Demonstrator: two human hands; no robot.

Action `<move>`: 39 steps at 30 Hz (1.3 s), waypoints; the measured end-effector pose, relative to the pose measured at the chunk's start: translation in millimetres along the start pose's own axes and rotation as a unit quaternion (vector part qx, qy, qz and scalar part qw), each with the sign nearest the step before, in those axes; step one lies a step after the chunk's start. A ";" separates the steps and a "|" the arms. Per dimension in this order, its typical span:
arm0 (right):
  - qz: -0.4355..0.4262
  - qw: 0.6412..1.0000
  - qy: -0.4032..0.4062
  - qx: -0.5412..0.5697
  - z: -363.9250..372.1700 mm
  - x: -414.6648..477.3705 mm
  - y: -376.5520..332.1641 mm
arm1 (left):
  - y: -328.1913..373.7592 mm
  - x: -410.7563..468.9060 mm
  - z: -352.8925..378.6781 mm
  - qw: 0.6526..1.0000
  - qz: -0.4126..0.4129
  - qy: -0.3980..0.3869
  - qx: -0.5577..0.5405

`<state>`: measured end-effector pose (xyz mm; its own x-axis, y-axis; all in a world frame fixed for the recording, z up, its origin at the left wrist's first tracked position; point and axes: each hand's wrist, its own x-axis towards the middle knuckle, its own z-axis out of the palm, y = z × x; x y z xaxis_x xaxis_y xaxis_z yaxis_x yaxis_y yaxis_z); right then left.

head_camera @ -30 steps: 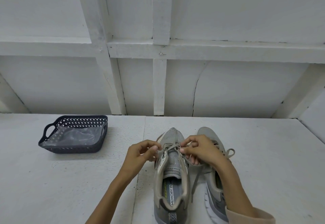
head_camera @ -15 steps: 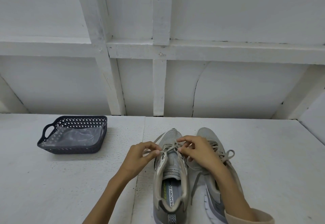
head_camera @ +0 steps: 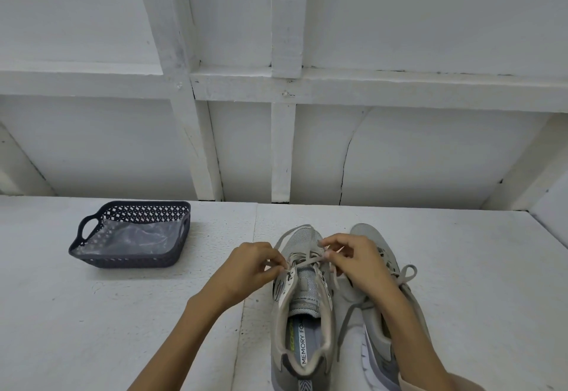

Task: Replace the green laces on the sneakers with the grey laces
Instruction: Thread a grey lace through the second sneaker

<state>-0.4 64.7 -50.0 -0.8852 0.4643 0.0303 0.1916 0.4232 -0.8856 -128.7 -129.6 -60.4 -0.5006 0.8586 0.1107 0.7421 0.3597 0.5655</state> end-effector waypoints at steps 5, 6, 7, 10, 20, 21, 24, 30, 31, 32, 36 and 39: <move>0.002 1.000 -0.008 -0.023 -1.4 1.0 1.9 | 8.6 4.8 -4.9 0.999 0.031 -0.011 0.031; -0.003 0.999 -0.010 -0.041 -1.2 1.7 2.8 | 10.9 5.5 -5.8 0.998 0.038 -0.012 0.040; -0.007 0.998 -0.015 -0.058 -1.0 2.1 3.3 | 12.6 6.3 -6.7 0.998 0.044 -0.013 0.048; -0.007 0.996 -0.029 -0.084 -0.5 1.5 2.0 | 16.5 7.8 -9.0 0.996 0.055 -0.020 0.066; -0.003 0.981 -0.089 -0.171 -9.9 -2.2 -20.8 | 26.2 14.8 -2.2 0.992 0.049 -0.035 0.112; -0.004 0.977 -0.095 -0.189 -10.3 -2.9 -22.7 | 25.8 13.7 -0.5 0.994 0.041 -0.028 0.099; -0.004 0.968 -0.102 -0.229 -12.1 -4.2 -26.1 | 23.5 10.5 2.0 0.999 0.007 -0.006 0.048; -0.002 0.962 -0.123 -0.244 -14.0 -5.7 -31.9 | 22.6 6.5 -0.9 1.000 -0.019 -0.013 0.002; -0.001 0.962 -0.124 -0.244 -13.9 -5.6 -33.0 | 23.0 6.5 -1.5 1.000 -0.021 -0.014 0.004; 0.000 0.962 -0.126 -0.243 -13.7 -5.5 -34.3 | 23.3 6.6 -2.1 1.000 -0.023 -0.015 0.005; 0.002 0.958 -0.143 -0.250 -11.3 -4.0 -38.2 | 25.3 6.0 -2.2 0.999 -0.024 -0.021 0.014; -0.002 0.951 -0.151 -0.268 -6.0 -2.2 -40.6 | 27.0 5.6 0.7 1.000 -0.027 -0.006 0.013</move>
<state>-3.7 51.2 -11.3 -0.9524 0.2508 -0.1735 0.3048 0.7983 -0.5194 -111.1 -114.9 -45.1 -0.5350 0.8419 0.0704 0.7255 0.4151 0.5489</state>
